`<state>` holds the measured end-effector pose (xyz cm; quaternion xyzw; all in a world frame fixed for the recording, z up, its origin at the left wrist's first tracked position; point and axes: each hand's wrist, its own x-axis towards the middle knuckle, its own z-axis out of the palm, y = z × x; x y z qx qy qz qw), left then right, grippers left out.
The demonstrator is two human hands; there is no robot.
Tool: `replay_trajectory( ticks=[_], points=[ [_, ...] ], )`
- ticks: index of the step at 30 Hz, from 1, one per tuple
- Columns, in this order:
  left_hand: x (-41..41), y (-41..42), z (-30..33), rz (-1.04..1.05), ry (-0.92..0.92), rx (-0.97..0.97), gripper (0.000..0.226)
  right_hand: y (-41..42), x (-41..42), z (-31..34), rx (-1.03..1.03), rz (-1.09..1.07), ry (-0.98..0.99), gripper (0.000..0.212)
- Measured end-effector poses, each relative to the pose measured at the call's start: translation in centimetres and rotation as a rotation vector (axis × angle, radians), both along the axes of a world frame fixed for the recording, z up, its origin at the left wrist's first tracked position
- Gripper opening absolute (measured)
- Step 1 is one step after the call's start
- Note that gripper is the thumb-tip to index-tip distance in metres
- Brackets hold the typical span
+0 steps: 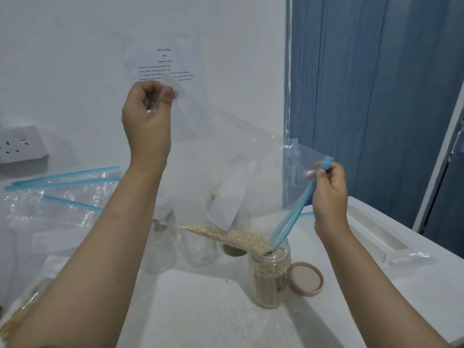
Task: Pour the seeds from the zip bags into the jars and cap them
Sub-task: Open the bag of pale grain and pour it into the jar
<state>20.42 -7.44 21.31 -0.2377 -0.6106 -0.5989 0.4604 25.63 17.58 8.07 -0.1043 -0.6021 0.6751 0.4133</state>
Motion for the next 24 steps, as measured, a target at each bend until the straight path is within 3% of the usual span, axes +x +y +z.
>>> replay_trajectory(
  ticks=[8, 16, 20, 24],
  points=[
    [-0.5, -0.2, -0.4, -0.022, -0.006, -0.059, 0.013, 0.0, 0.0, 0.0, -0.009, 0.006, 0.01, 0.019],
    [-0.8, -0.4, -0.3, 0.016, 0.012, 0.001, 0.011, 0.1, -0.1, 0.0, 0.004, -0.003, 0.013, 0.025],
    [-1.0, -0.5, -0.5, -0.026, -0.025, -0.087, 0.011, 0.0, -0.2, -0.1, 0.016, 0.008, -0.01, 0.024],
    [-1.3, -1.0, -0.3, -0.016, -0.004, -0.031, 0.013, 0.1, -0.4, -0.1, 0.003, 0.001, -0.001, 0.019]
  ],
)
